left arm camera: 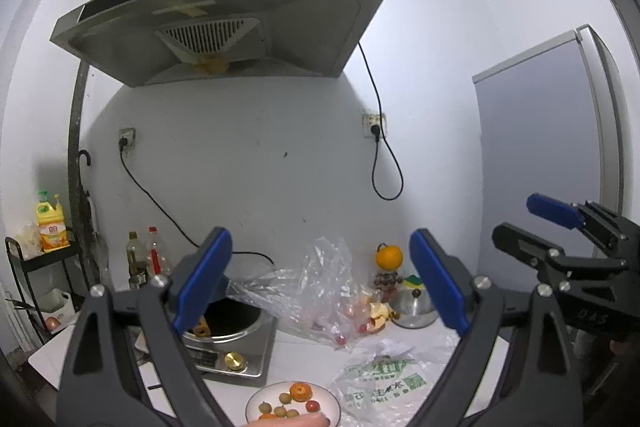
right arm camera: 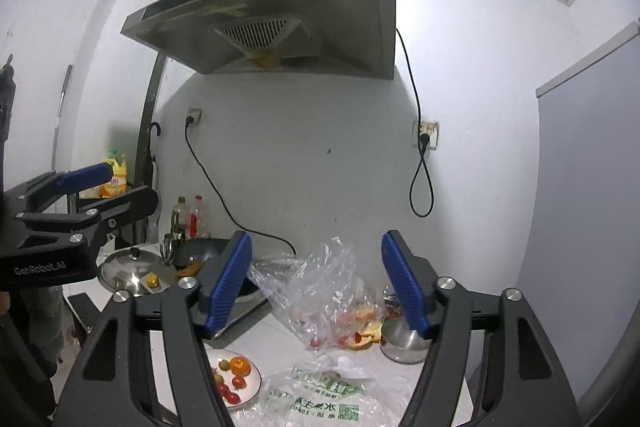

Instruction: Organize fruits

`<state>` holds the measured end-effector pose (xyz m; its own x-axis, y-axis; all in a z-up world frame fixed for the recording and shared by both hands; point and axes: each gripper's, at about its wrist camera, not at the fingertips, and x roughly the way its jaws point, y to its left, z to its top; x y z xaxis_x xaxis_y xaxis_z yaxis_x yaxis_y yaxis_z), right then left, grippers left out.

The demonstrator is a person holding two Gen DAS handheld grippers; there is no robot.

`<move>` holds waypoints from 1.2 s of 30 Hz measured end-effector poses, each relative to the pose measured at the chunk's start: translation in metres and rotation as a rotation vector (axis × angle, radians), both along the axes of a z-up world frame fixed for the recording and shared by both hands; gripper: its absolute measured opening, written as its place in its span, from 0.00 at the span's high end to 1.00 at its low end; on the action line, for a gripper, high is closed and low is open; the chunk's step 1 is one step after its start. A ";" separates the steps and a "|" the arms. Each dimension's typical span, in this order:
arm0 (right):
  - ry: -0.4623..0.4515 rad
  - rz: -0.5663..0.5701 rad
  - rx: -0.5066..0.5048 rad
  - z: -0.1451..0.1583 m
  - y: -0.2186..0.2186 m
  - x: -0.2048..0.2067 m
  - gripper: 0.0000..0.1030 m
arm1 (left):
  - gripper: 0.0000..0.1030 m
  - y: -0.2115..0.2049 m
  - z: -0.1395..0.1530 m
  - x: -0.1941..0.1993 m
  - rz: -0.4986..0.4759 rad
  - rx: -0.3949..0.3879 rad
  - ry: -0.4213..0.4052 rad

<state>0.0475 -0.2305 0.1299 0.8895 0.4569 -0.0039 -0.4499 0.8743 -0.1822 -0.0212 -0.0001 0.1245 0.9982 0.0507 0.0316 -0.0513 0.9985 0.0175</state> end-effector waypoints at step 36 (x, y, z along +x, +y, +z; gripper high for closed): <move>0.008 0.024 -0.007 0.001 0.007 0.006 0.31 | 0.11 0.014 -0.009 0.006 0.080 -0.004 0.027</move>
<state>0.0532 -0.2237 0.1305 0.8784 0.4777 -0.0147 -0.4719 0.8621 -0.1845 -0.0148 0.0138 0.1151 0.9915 0.1303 0.0045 -0.1304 0.9913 0.0162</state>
